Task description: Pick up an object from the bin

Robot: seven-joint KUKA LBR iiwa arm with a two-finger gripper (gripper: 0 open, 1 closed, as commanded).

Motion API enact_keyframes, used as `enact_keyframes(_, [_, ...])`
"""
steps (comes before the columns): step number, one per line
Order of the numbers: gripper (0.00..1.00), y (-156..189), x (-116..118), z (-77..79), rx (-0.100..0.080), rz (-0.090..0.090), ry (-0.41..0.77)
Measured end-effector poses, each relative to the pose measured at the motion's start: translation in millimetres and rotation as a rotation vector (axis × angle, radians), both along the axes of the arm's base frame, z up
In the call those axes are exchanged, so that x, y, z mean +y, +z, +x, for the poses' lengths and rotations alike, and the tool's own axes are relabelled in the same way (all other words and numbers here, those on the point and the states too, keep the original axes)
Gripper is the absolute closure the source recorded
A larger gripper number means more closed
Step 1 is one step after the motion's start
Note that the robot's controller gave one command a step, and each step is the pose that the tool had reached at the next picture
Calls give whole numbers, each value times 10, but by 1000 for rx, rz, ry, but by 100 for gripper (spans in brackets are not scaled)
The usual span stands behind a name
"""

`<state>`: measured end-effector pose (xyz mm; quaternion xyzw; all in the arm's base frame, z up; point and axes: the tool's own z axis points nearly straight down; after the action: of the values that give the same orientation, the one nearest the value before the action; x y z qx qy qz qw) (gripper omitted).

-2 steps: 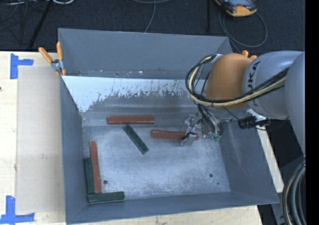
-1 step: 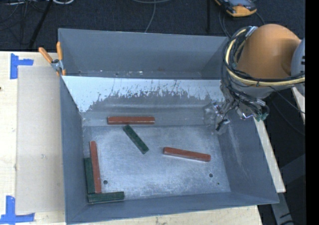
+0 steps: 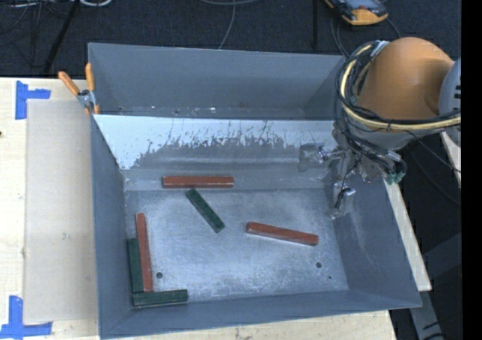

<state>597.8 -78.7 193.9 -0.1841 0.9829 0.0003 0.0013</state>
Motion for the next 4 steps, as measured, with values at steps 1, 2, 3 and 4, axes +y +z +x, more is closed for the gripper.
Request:
enact_keyframes(1, [0,-1141,65,-197,10,2,119])
enact_keyframes(2, [0,-1216,111,-55,2,-1,-23])
enact_keyframes(3, [0,-1177,7,-306,5,0,-31])
enact_keyframes(4, [100,-1181,7,-296,4,-1,-30])
